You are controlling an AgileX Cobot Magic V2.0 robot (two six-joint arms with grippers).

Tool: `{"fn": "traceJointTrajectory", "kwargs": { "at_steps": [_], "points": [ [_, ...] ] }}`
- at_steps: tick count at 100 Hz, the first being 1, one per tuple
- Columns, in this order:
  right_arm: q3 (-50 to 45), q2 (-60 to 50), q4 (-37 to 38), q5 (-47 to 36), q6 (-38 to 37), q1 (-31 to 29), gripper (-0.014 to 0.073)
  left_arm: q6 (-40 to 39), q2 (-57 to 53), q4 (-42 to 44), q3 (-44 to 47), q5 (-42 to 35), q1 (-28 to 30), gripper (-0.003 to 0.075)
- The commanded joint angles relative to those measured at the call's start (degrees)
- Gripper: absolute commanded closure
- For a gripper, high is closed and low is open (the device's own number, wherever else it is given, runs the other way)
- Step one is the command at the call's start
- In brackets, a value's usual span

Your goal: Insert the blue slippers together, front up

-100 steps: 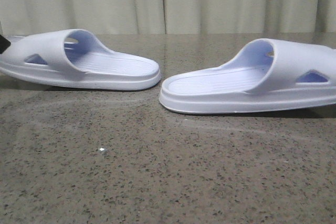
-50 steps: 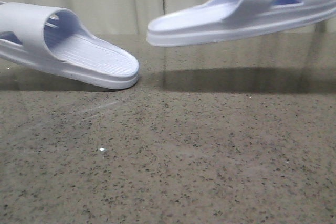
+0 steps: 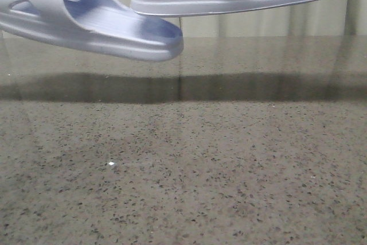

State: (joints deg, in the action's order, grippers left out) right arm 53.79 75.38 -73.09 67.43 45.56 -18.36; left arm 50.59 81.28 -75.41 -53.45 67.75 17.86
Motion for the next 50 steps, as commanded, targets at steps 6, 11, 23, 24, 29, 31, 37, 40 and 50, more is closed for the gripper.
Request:
{"fn": "traceJointTrajectory", "kwargs": {
  "at_steps": [6, 11, 23, 24, 29, 31, 37, 40, 50],
  "points": [
    [1.7, -1.1, -4.9, 0.6, 0.9, 0.0, 0.0701, -2.6, -2.0, -6.2, -1.5, 4.9, 0.2, 0.0705],
    [1.7, -1.0, -5.3, 0.2, 0.9, 0.0, 0.0701, -3.0, -2.0, -6.2, -1.4, 4.9, 0.2, 0.0705],
    [1.7, 0.3, -6.8, 0.2, 1.3, 0.0, 0.0701, -3.7, -2.0, -6.1, -0.7, 4.9, 0.2, 0.0705],
    [1.7, 0.6, -6.8, 0.2, 1.3, 0.0, 0.0701, -3.8, -2.0, -6.1, -0.6, 4.9, 0.2, 0.0705],
    [1.7, 1.4, -7.2, 0.5, 1.4, 0.0, 0.0701, -3.9, -2.0, -6.3, -0.2, 4.9, 0.2, 0.0705],
    [1.7, 1.8, -7.5, 0.6, 1.6, 0.1, 0.0701, -3.9, -2.0, -6.3, -0.1, 4.9, 0.2, 0.0705],
    [1.7, 2.9, -8.7, 1.1, 2.6, 0.3, 0.0701, -4.0, -1.9, -6.3, 0.4, 4.9, 0.2, 0.0705],
    [1.7, 3.4, -9.2, 1.6, 2.9, 0.6, 0.0701, -4.0, -1.9, -6.3, 0.6, 4.9, 0.2, 0.0705],
    [1.7, 4.9, -9.8, 1.6, 3.9, 1.5, 0.0701, -4.0, -1.9, -6.5, 1.6, 4.9, 0.2, 0.0705]
  ]
}}
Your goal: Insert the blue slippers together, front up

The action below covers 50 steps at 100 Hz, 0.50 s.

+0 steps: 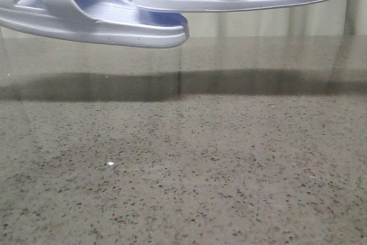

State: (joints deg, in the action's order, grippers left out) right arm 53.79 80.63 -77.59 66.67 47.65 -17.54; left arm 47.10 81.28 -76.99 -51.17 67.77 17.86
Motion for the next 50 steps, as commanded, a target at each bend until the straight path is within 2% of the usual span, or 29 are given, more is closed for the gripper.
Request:
{"fn": "traceJointTrajectory", "kwargs": {
  "at_steps": [1, 50],
  "points": [
    [1.7, -0.3, -5.3, 2.4, 1.9, 0.7, 0.0701, -0.5, -1.9, -4.9, -0.5, 4.8, 0.2, 0.0705],
    [1.7, 7.3, -8.9, 1.5, 4.9, 7.4, 0.0701, -2.0, -1.9, -6.4, -0.1, 4.8, -0.2, 0.0705]
  ]
}}
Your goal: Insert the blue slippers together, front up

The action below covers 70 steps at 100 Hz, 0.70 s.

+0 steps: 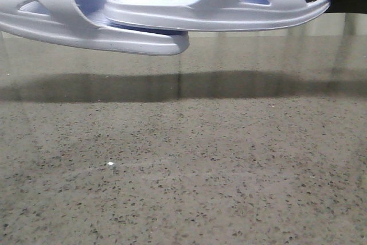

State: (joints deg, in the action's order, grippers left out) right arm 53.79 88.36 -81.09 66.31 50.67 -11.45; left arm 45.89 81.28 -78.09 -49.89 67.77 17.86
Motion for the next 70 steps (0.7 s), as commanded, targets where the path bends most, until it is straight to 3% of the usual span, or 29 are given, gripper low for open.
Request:
{"fn": "traceJointTrajectory", "kwargs": {
  "at_steps": [1, 41, 70],
  "points": [
    [1.7, -0.3, -5.5, 1.9, 2.1, 1.6, 0.0701, -0.8, -1.9, -5.3, -1.4, 4.8, -0.2, 0.0705],
    [2.6, 5.9, -9.0, 1.5, 4.7, 9.3, 0.0701, -0.8, 0.8, -8.1, -1.4, 4.8, -7.0, 0.0705],
    [8.5, 8.2, -8.8, 0.5, 4.3, 15.0, 0.0700, 1.2, 3.0, -10.2, -1.4, 4.8, -10.6, 0.0705]
  ]
}}
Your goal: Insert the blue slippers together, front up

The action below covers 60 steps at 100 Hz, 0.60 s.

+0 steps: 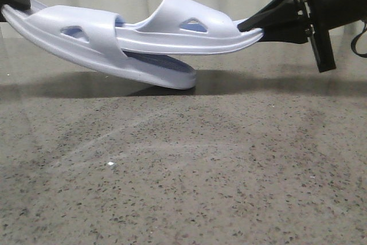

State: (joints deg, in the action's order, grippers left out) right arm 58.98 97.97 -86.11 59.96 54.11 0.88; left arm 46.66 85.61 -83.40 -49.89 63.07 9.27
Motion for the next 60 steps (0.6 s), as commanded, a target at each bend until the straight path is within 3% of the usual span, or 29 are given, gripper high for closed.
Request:
{"fn": "traceJointTrajectory", "kwargs": {
  "at_steps": [1, 43, 60],
  "points": [
    [3.4, -1.3, -3.8, 6.8, 0.7, 3.0, 0.0700, 0.4, -1.2, -4.9, -1.4, 9.5, -2.0, 0.0705],
    [6.7, 1.1, -2.7, 6.0, -0.2, 5.7, 0.0697, 1.4, -1.2, -4.5, -1.4, 9.5, -1.9, 0.0705],
    [6.7, 1.1, -1.1, 6.6, -0.2, 4.2, 0.0570, 1.5, -1.2, -2.8, -1.4, 9.1, -1.9, 0.0705]
  ]
}}
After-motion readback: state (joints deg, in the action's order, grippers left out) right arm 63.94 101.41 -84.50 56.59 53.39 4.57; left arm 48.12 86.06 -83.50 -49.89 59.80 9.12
